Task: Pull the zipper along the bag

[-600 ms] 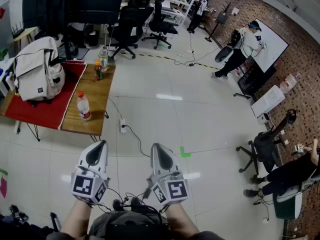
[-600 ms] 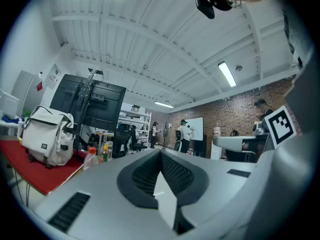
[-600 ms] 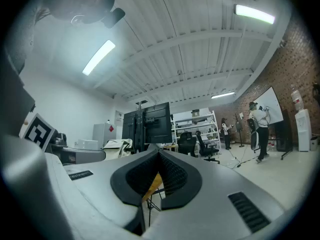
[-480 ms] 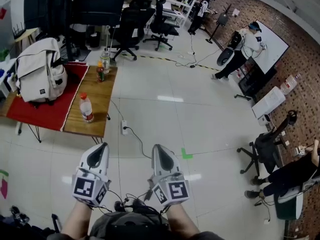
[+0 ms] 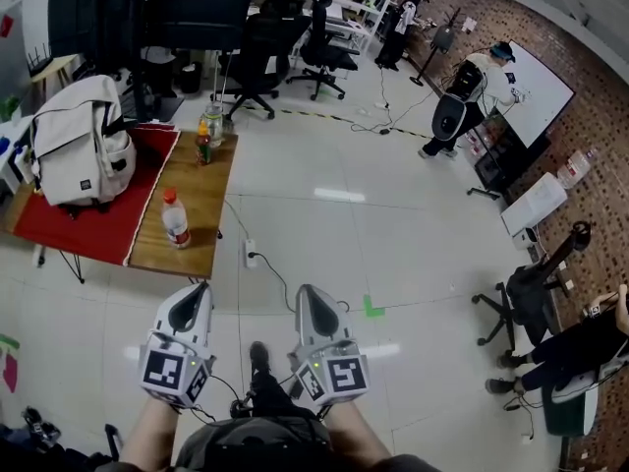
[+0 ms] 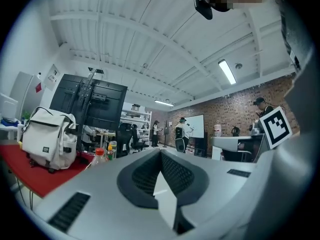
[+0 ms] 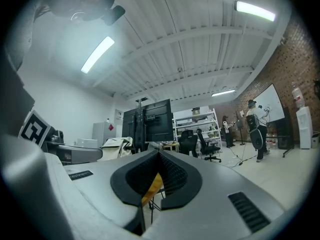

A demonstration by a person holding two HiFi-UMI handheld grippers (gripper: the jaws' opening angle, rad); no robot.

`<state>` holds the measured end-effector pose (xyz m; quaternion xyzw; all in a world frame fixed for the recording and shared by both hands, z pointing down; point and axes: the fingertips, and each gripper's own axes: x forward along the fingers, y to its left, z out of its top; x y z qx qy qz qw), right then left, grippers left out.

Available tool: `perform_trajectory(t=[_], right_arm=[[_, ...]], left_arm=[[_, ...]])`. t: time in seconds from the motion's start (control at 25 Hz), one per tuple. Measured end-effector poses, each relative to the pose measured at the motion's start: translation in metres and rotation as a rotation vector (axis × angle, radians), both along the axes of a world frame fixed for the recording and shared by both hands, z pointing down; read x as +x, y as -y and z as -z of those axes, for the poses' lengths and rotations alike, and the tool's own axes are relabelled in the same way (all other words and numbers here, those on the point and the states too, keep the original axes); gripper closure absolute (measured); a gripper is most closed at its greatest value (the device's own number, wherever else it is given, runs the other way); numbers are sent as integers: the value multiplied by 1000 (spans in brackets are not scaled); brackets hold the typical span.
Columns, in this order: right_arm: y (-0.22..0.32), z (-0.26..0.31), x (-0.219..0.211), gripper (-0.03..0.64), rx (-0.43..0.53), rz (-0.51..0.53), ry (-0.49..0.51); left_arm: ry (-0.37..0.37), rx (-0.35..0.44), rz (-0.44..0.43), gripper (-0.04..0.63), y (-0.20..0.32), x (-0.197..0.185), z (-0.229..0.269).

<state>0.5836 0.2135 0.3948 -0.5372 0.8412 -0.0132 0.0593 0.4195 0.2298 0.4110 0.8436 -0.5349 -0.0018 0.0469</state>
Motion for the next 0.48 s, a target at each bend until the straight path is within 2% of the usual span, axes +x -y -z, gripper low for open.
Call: perform_trajectory(t=[0.24, 0.48], right_arm=[[65, -8, -5, 598, 10, 19, 28], [157, -10, -11, 598, 9, 55, 38]], left_arm=[[11, -1, 0, 566, 55, 4, -8], [6, -24, -11, 566, 138, 11, -12]])
